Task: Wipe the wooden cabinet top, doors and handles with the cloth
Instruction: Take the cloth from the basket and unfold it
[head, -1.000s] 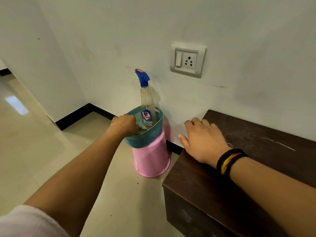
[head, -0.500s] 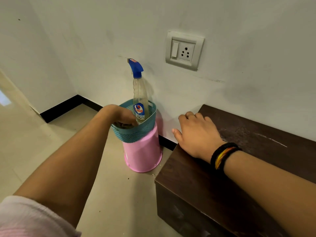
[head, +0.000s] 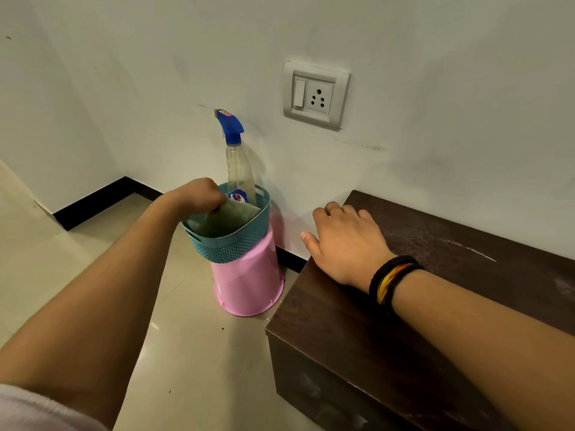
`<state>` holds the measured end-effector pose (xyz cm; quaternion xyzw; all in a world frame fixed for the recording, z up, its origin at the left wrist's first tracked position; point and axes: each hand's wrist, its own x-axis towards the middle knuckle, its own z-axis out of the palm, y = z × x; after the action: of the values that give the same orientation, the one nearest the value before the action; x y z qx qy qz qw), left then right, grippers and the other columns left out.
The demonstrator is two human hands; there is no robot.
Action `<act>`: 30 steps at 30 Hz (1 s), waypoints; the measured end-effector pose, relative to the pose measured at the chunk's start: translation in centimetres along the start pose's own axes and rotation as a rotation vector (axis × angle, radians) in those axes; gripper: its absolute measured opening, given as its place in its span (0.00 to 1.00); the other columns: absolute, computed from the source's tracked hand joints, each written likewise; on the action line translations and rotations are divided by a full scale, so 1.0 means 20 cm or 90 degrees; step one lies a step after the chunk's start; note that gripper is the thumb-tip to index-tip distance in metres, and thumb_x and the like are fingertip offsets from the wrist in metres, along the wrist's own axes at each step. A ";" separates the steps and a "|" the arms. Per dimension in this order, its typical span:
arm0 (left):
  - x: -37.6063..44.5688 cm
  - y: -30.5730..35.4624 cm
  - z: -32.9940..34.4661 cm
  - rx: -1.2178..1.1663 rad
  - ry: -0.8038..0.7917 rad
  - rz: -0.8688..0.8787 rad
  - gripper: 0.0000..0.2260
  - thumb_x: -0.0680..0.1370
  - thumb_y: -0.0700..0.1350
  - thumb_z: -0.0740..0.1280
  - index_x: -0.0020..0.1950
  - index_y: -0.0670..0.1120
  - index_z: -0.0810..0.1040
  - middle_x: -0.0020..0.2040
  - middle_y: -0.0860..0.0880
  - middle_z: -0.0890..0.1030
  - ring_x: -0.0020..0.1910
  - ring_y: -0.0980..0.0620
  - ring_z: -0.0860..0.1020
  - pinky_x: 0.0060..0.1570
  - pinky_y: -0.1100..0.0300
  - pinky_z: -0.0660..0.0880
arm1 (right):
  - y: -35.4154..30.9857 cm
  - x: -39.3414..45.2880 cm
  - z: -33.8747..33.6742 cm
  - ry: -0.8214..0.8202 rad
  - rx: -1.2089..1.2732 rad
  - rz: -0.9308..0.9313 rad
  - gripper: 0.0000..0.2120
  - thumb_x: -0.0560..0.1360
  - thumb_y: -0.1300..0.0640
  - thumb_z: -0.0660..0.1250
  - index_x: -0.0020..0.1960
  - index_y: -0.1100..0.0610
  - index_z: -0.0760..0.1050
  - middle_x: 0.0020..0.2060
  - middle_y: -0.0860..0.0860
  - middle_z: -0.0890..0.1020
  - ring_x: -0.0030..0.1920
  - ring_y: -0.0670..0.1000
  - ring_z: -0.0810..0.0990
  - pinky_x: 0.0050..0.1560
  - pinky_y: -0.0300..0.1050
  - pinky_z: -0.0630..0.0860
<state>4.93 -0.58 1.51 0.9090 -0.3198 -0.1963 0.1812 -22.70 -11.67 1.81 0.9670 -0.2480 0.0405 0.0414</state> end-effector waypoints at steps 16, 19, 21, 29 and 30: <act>-0.26 0.68 -0.11 -0.584 0.021 0.075 0.12 0.82 0.50 0.60 0.52 0.44 0.79 0.44 0.44 0.82 0.42 0.46 0.83 0.41 0.52 0.80 | 0.11 0.00 -0.30 0.124 0.020 0.045 0.24 0.82 0.41 0.52 0.67 0.57 0.69 0.60 0.57 0.76 0.58 0.60 0.76 0.55 0.57 0.71; -0.36 0.87 -0.13 -0.483 -0.006 0.172 0.14 0.82 0.52 0.60 0.53 0.44 0.81 0.45 0.44 0.82 0.45 0.46 0.82 0.44 0.52 0.77 | 0.19 -0.02 -0.39 0.176 0.052 0.070 0.26 0.81 0.40 0.52 0.69 0.58 0.66 0.60 0.58 0.76 0.58 0.61 0.76 0.55 0.57 0.72; -0.44 0.98 -0.15 -0.449 -0.008 0.256 0.13 0.83 0.52 0.60 0.45 0.46 0.79 0.41 0.46 0.81 0.42 0.47 0.79 0.44 0.53 0.73 | 0.24 -0.04 -0.45 0.207 0.078 0.086 0.30 0.81 0.39 0.54 0.73 0.59 0.62 0.63 0.59 0.75 0.59 0.62 0.76 0.57 0.58 0.72; -0.66 1.14 -0.19 -0.405 -0.215 0.532 0.39 0.69 0.70 0.70 0.59 0.35 0.76 0.49 0.41 0.81 0.48 0.46 0.81 0.51 0.52 0.79 | 0.43 -0.26 -0.61 0.277 0.337 0.011 0.28 0.77 0.43 0.67 0.67 0.57 0.60 0.57 0.53 0.77 0.54 0.55 0.78 0.55 0.55 0.76; -0.67 1.14 -0.18 -0.401 -0.280 0.563 0.38 0.67 0.67 0.74 0.62 0.37 0.76 0.52 0.41 0.81 0.51 0.45 0.82 0.53 0.53 0.80 | 0.45 -0.29 -0.62 0.270 0.398 0.025 0.25 0.77 0.45 0.69 0.63 0.56 0.61 0.54 0.51 0.78 0.51 0.53 0.79 0.51 0.54 0.78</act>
<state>-14.65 -7.70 18.11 0.5296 -0.6249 -0.3718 0.4368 -32.92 -15.55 14.10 0.8980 -0.2283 0.3145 -0.2062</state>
